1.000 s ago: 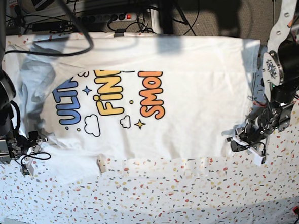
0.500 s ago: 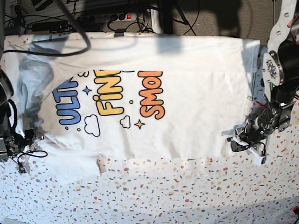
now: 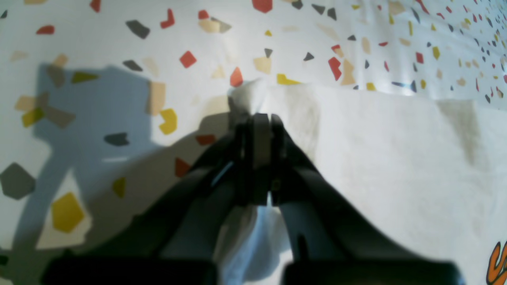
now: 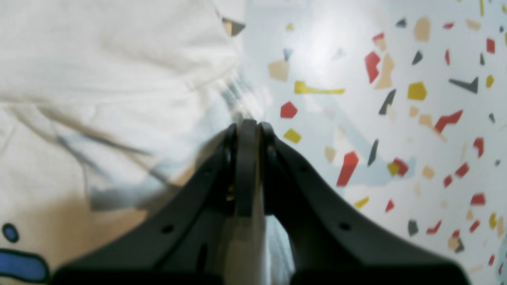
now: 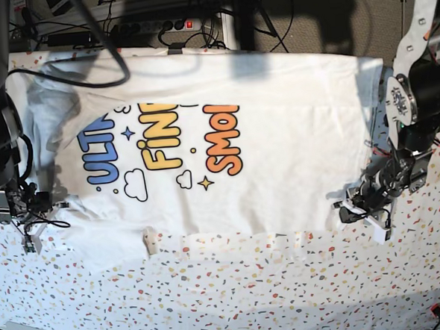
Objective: Fold the T-shirt properly
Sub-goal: 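Grasp the hem corners with both grippers and lift them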
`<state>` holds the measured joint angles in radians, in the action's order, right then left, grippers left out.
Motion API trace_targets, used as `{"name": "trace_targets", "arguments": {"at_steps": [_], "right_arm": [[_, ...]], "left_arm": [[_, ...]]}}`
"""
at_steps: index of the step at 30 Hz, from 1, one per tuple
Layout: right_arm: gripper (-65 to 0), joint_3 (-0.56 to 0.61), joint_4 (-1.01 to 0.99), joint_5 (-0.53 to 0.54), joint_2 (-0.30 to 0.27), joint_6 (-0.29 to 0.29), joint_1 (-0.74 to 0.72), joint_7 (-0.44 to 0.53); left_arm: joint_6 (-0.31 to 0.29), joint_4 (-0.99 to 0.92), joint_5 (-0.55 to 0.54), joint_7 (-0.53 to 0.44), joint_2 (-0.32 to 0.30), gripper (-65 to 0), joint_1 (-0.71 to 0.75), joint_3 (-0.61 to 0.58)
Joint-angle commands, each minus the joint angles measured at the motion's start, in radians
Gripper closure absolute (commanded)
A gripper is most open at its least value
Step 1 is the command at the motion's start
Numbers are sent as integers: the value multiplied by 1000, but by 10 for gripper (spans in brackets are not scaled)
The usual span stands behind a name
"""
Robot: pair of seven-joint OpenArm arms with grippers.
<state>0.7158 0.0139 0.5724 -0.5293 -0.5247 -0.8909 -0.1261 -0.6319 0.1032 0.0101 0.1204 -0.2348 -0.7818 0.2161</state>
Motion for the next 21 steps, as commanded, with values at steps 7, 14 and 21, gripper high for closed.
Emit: {"name": "trace_targets", "arguments": {"at_steps": [7,14,21], "right_arm": [[0,-132,6,-161,-11,1,-58,39],[0,-163,11,-230,-14,-122,-101,29],[0,-164,15,-229,-24,-173,-103,30]], "left_arm": [[2,1,24,-127,23,0,-19,-2],[2,2,24,-127,35,0,-56,-2],[-2,4,26,-90,35,0,-68,-2]]}}
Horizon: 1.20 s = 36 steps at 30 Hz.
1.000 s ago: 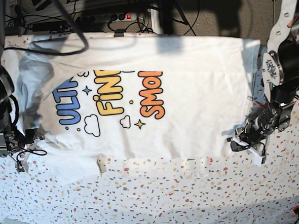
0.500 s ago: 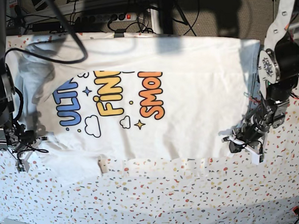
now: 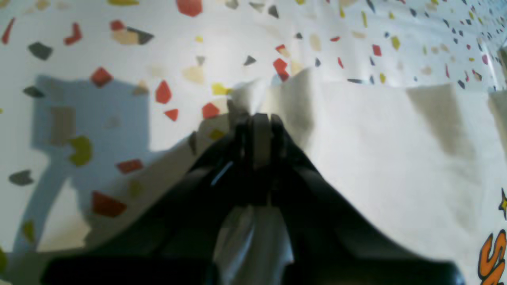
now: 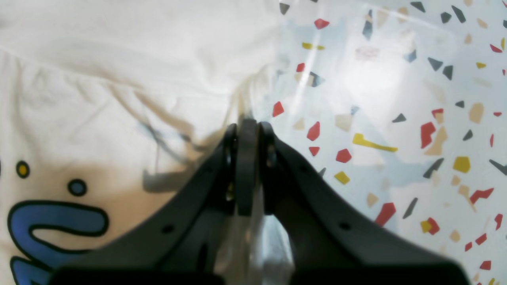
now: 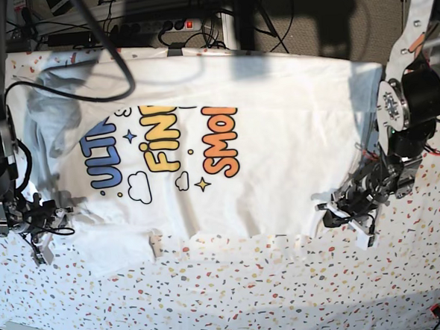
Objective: Fold the T-shirt properly
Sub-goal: 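Grasp the hem corners with both grippers and lift them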
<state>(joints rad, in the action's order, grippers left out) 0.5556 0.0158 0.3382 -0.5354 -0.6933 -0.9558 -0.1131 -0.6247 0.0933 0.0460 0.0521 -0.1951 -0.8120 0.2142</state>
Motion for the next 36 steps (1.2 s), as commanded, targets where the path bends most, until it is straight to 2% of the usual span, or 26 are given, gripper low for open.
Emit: {"name": "trace_targets", "arguments": {"at_steps": [1,6,9,14,17,20,25,32,36], "right_arm": [[0,-5,13,10,-23,-5,-39,19],[0,-7,13,63,-71,-5,-38,50],[0,-7,13,65,-91,-5,-38,71],[0,-7,34,62,-88,-5,-39,112],[0,-7,83,62,-88,-5,-38,114],[0,-7,125,62,-88,-5,-38,105],[0,-7,131,50,-88,-5,-30,120],[0,-7,161,9,-90,-5,51,195],[0,-7,210,10,-103,-5,101,206]], "left_arm": [[-14,14,-10,-23,-5,0,-36,0],[-35,14,-12,-33,-4,0,-32,0],[-35,14,-13,-85,-2,0,-34,0],[-35,14,-8,-113,19,0,-32,0],[-40,14,-8,-125,31,0,-30,0],[-73,14,-9,-133,34,0,-19,0],[-73,25,-12,-175,34,0,36,0],[-73,170,-11,-184,66,0,134,0],[-73,328,-13,-126,94,0,200,0]]}}
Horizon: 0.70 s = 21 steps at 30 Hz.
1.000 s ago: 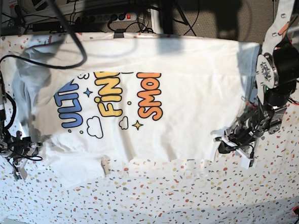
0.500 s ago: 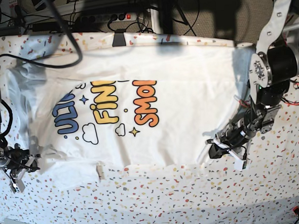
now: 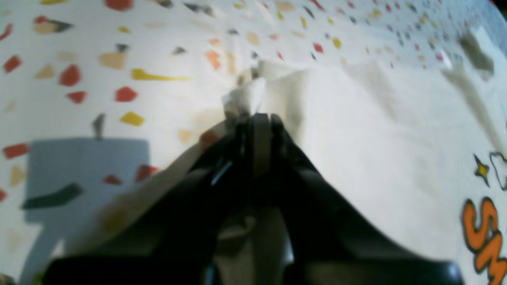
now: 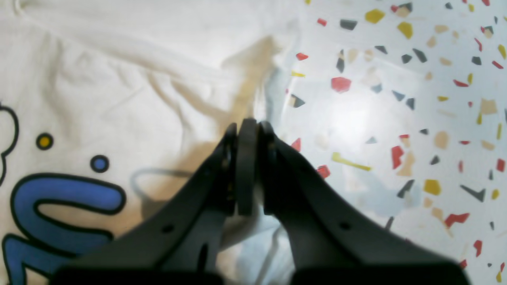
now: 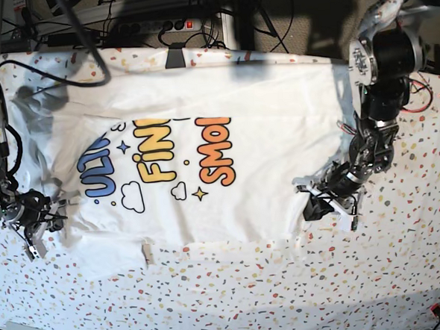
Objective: Fold the T-shirt properly
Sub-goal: 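Grasp the hem corners with both grippers and lift them, then fold the hem over toward the collar edge with both grippers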
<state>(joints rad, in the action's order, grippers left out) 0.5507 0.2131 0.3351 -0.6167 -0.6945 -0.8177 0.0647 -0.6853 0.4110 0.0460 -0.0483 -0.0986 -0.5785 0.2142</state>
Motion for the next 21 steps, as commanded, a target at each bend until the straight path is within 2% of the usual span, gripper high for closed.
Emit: {"name": "trace_targets", "arguments": {"at_steps": [1,6,11,16,21], "right_arm": [[0,-2,34,19,-29,-4,-24,27],[0,-2,185,153,-96,-4,55,-5],[0,-63,426,284,-201,-4,167,-100],[0,-254,650,305,-266,-4,338,-166],[0,-491,831,305,-256,-4,533,-244]], "left_arm": [[-13,58,-14,0,3,0,-14,0],[-13,293,-137,83,6,0,98,0],[-13,456,-154,87,6,0,182,0],[-13,533,-230,159,6,0,222,0],[-13,597,-325,243,-11,0,260,0]]}}
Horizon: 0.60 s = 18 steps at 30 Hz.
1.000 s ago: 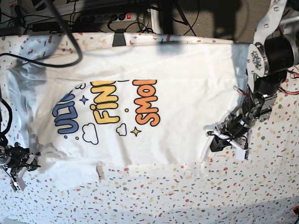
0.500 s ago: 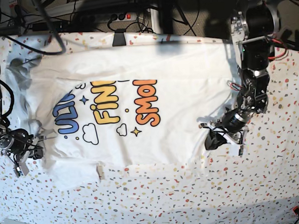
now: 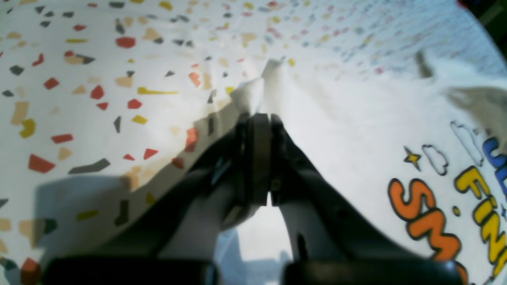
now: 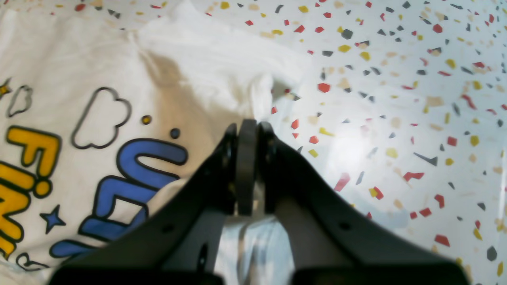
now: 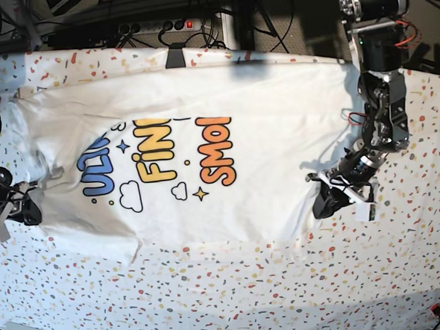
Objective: Fold the T-shirt properly
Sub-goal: 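Fold the hem over toward the collar edge with both grippers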
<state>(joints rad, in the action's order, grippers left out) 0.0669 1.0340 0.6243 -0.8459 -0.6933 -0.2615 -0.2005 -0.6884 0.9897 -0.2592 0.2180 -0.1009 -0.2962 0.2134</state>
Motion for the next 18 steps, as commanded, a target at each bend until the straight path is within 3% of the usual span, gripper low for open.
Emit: {"name": "trace_targets", "arguments": {"at_steps": [1,6,12,18], "right_arm": [[0,-43,38,16,-27,-5,15,19],[0,-200,143,16,-27,-5,189,18],[0,-372,256,80,-24,-5,377,-3],[0,-534,327,82,29,-5,514,-15]], "left_arm": [[-10,40,-28,-23,-11,0,-8,1],[-10,224,-41,-29,-11,0,103,1],[76,412,-37,-24,-12,0,217,3],[76,460,-38,-12,-37,0,273,4]]}}
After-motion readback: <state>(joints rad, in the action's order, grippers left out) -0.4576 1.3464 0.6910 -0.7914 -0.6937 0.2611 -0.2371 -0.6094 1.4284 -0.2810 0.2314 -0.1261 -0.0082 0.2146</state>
